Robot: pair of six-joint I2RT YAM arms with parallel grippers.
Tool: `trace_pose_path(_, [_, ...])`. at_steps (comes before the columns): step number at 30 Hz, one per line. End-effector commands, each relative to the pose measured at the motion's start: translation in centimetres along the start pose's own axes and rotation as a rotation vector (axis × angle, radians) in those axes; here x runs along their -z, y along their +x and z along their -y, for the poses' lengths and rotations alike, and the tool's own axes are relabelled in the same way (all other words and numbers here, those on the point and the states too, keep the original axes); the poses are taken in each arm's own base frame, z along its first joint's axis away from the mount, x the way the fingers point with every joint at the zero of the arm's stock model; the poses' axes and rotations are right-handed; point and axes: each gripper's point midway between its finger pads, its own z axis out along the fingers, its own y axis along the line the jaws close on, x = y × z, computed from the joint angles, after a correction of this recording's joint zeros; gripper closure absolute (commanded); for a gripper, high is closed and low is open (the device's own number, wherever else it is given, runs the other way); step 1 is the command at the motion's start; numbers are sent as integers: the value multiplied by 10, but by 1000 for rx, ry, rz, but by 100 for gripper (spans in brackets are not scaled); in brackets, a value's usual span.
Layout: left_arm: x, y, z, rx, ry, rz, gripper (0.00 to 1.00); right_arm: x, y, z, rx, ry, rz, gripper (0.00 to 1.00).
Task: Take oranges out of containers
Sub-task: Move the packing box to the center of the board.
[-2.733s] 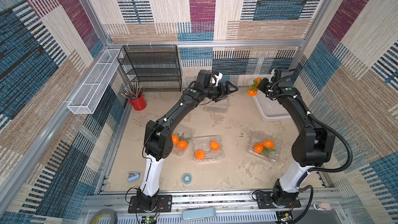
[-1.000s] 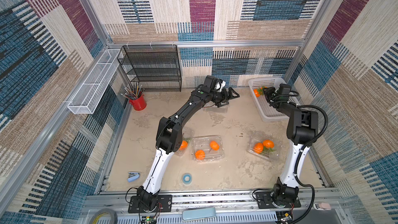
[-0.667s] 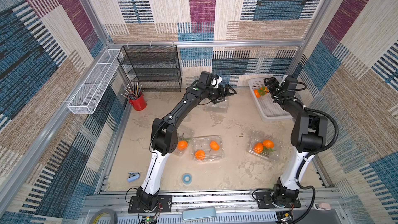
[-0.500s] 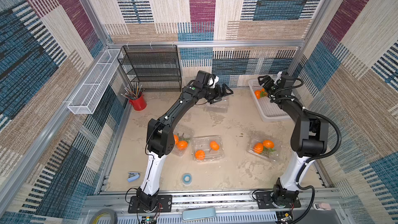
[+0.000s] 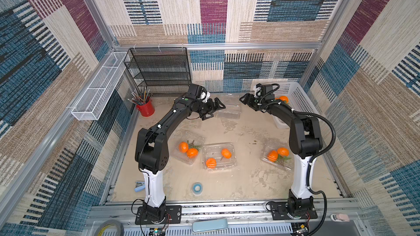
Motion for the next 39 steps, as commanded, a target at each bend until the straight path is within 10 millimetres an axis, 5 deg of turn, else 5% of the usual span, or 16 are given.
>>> trace_pose_path(1, [5, -2, 2, -35, 38, 18, 1, -14, 15, -5, 25, 7, -60, 32])
trace_pose_path(11, [25, -6, -12, -2, 53, 47, 1, -41, 53, 19, 74, 187, -117, 48])
trace_pose_path(19, [32, -10, -17, -1, 51, 55, 1, -50, 71, 11, 77, 189, -143, 53])
trace_pose_path(31, [33, -14, -26, 32, -4, 53, 2, -37, 73, -13, 69, 151, -126, 46])
trace_pose_path(39, [26, -2, -66, 58, -173, 6, 8, -11, 75, -33, 78, 96, -122, 44])
